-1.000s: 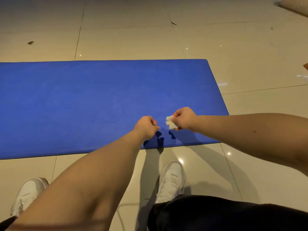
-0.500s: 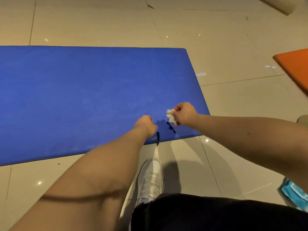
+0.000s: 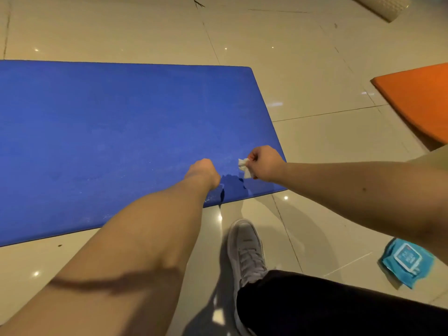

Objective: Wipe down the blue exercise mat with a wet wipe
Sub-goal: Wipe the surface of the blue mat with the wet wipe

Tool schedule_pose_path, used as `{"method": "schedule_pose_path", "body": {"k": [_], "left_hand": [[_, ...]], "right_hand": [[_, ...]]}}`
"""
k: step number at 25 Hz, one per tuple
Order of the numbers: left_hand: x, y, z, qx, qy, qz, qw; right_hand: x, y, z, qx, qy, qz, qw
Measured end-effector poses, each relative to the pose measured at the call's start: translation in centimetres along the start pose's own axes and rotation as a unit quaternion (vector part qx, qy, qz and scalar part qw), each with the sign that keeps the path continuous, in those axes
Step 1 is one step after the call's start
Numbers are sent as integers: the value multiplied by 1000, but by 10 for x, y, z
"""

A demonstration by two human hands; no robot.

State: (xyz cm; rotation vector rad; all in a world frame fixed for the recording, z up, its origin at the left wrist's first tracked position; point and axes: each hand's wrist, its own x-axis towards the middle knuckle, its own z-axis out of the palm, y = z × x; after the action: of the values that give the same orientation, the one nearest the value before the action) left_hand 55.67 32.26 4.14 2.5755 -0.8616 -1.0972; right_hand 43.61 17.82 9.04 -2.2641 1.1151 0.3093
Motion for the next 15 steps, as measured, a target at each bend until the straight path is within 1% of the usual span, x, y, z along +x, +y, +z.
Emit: {"method": "schedule_pose_path", "body": {"k": [4,7,9,10,12,13,15], "left_hand": [[30,21,25,54,25,6,998],[56,32,44,134,59,32,989],[68,38,51,168,72,42,982],[74,46,54,176,70,47,981],[82,60,61,171,49,43,983],[84,65,65,167,31,32,985],[89,72,74,181,8,9,983]], "right_hand": [[31,42,14,-16,32,21,999],[49,76,27,-12,86,52,995],[52,92,33,-39,120,70,990],[50,102,35,-56,142,77,985],[42,119,38,-48,188,84,977],[40,126,40,-37,198,80,976],[42,137,44,-15,182,62,981]]}}
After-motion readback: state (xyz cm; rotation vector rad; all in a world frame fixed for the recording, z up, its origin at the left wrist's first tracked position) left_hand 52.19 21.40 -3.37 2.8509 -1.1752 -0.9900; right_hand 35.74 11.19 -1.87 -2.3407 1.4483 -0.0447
